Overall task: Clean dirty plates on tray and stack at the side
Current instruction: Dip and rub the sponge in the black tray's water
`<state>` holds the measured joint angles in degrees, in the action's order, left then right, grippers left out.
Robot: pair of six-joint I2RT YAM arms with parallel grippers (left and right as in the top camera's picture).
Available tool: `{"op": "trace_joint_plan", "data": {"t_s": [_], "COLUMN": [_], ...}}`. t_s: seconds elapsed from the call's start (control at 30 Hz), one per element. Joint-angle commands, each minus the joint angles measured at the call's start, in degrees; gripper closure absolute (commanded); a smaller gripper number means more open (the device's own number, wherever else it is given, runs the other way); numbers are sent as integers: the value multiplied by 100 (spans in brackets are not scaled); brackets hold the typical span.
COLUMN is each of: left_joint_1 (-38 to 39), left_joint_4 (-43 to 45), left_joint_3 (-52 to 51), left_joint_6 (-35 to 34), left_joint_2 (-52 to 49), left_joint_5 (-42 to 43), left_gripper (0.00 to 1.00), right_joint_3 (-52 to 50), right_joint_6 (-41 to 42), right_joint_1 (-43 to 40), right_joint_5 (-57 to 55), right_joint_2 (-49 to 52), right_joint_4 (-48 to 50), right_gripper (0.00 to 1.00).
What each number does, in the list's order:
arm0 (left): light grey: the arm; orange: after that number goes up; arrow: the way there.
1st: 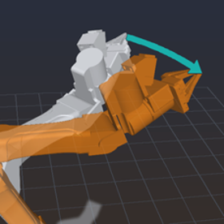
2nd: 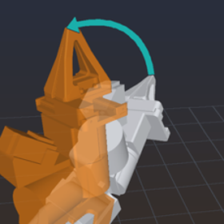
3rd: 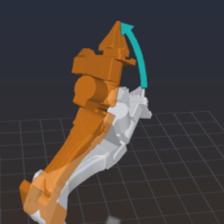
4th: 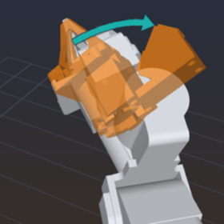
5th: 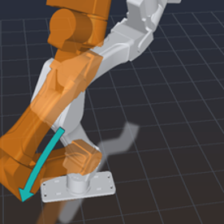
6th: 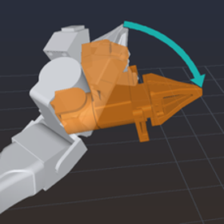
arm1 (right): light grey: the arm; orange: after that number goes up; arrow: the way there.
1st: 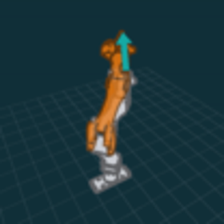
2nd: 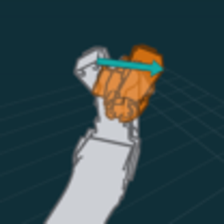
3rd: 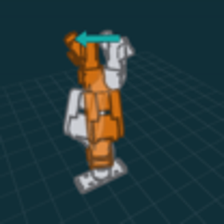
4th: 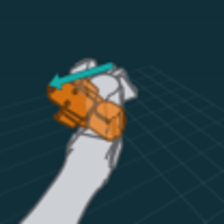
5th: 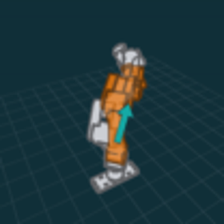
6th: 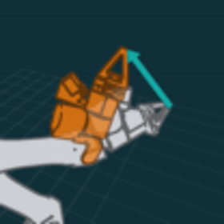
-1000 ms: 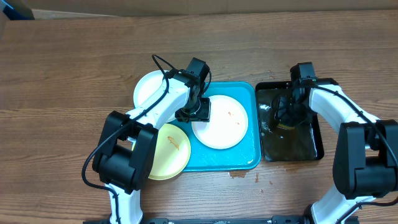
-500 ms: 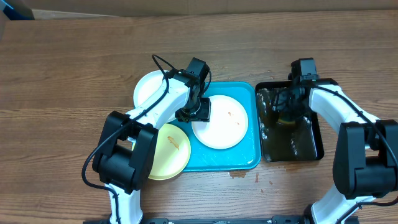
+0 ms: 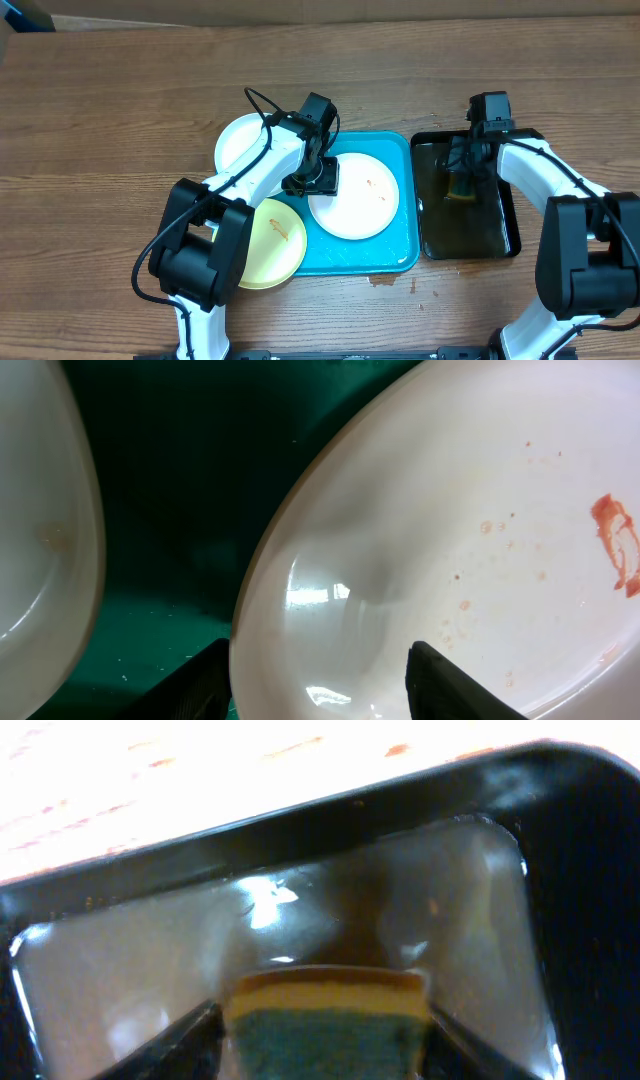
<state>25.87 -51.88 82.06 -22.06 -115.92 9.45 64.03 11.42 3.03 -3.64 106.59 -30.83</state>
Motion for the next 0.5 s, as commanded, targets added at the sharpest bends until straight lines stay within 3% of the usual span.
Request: {"op": "trace_joint_plan", "data": {"t_s": [0.0,0.07,0.1,0.2,0.27,0.3,0.47], "left_joint_1": [7,7,7,7,7,7,9], "left_joint_4": [4,4,7,7,7,7,-17], "left_joint_3": [17,17,17,17,17,17,17], "left_joint_6": [83,85,83,85,83,83,63], "left_joint_2": [87,87,87,87,87,87,87], "left_joint_5": [66,63,66,66,52,50,50], "left_gripper": [43,43,43,43,42,42,42], "right_joint_3": [-39,-39,-39,31,247,361,560], "right_joint_6": [17,17,17,15,15,17,17], "right_joint_1": [-24,-24,-24,-24,-26,-26,-26], "right_joint_5": [-79,-79,-72,83,271,289,289], "right_joint_2": [17,17,17,13,11,9,9], "right_joint_4": [72,55,55,28,-284,-514,-1307], "right_gripper": [65,92,96,96,59,50,48]}}
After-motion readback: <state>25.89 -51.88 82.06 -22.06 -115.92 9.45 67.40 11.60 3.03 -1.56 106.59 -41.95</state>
